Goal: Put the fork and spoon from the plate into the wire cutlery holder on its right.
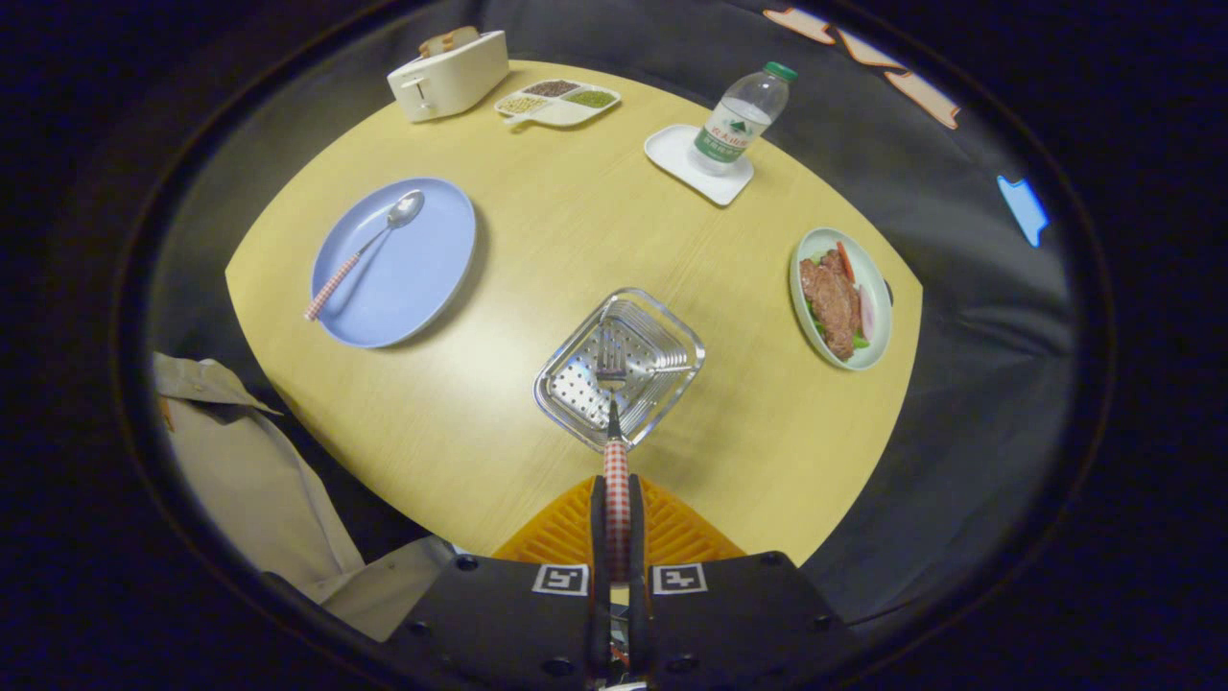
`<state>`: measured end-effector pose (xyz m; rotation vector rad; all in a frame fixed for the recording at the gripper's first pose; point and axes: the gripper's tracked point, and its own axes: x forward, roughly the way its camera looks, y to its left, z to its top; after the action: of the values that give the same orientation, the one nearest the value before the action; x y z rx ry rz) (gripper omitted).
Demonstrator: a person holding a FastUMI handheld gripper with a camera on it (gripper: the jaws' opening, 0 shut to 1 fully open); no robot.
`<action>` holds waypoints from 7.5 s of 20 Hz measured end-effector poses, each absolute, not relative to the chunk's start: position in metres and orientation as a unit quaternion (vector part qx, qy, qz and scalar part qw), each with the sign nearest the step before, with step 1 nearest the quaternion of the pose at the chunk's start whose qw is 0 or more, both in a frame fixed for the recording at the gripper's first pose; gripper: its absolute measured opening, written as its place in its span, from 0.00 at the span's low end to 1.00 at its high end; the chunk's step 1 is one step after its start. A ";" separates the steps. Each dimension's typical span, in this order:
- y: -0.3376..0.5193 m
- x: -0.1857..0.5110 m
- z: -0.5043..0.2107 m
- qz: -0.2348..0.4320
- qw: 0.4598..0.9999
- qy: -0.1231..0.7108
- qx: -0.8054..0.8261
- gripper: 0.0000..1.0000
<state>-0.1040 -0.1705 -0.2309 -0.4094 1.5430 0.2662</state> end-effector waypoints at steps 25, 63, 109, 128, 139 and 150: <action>-0.128 -0.042 -0.215 -0.003 0.849 0.526 -0.053 1.00; 0.128 -0.079 -0.310 0.049 0.877 0.477 -0.039 0.77; -0.100 -0.074 -0.184 0.097 0.821 0.550 -0.116 0.10; -0.192 -0.104 -0.199 0.161 0.682 0.693 -0.171 0.11; -0.188 -0.099 -0.226 0.172 0.614 0.748 -0.187 0.10; -0.187 -0.077 -0.223 0.141 0.666 0.715 -0.157 0.54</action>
<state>-0.0769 -0.1871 -0.2234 -0.3554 1.6150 0.3192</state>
